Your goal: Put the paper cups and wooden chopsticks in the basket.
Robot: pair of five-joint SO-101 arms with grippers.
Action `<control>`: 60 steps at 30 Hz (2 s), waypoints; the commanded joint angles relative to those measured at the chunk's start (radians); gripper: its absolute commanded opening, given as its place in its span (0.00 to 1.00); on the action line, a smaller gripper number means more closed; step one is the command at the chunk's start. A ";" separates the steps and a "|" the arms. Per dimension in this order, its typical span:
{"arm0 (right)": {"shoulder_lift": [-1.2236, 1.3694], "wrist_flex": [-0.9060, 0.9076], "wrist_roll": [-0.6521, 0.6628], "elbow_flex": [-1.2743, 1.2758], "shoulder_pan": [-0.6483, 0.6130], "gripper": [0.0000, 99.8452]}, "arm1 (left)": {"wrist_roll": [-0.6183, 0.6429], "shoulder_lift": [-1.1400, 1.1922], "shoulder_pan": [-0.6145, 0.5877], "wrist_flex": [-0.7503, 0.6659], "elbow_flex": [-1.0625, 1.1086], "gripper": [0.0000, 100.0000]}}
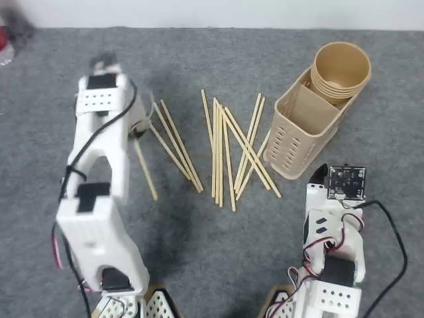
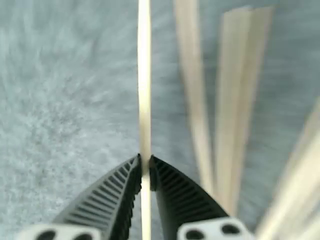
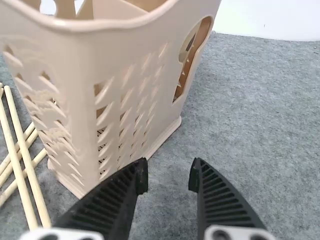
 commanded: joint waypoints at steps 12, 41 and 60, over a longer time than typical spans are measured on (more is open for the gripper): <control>-0.015 -0.005 0.017 0.018 -0.005 0.15 | -0.250 -0.454 0.509 -0.281 -0.346 0.01; -0.015 -0.028 0.058 0.018 -0.001 0.15 | -0.249 -0.701 0.813 -1.347 0.710 0.02; -0.015 -0.019 0.058 0.014 -0.005 0.15 | -0.245 -1.287 0.278 -0.655 0.783 0.18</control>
